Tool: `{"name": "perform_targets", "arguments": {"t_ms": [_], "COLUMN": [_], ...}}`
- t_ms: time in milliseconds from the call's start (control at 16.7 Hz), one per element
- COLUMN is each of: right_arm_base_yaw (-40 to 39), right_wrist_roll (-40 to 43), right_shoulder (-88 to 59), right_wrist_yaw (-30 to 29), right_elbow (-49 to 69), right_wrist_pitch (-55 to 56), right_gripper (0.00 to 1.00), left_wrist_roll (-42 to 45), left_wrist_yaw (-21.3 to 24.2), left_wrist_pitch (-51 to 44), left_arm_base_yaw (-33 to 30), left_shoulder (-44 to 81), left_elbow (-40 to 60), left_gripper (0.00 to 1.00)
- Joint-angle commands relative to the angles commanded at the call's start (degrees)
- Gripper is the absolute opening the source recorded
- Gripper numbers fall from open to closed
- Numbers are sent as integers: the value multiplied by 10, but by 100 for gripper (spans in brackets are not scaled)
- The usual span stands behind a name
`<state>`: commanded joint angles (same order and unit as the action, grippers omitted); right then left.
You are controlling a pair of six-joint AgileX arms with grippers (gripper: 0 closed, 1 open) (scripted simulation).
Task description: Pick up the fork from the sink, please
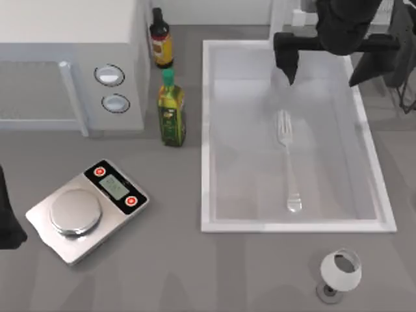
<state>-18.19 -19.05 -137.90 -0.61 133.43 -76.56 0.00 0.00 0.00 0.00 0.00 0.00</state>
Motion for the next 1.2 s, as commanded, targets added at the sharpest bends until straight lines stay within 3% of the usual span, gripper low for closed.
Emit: {"name": "perform_targets", "arguments": {"t_ms": [420,840,1200], "right_arm_base_yaw": [-22,-19,-21], "right_wrist_roll": [-28,-27,-28], "right_shoulder": [-158,-161,-188], "right_wrist_yaw": [1,1,1], "right_elbow": [159,149,33], "right_wrist_pitch": [-90,-80,71], "right_gripper": [100,100,100], "left_wrist_roll": [0,0,0], "left_wrist_yaw": [0,0,0], "left_wrist_pitch": [0,0,0], "left_arm_base_yaw": [0,0,0], "left_shoulder": [0,0,0], "left_elbow": [0,0,0], "left_gripper": [100,100,100]}}
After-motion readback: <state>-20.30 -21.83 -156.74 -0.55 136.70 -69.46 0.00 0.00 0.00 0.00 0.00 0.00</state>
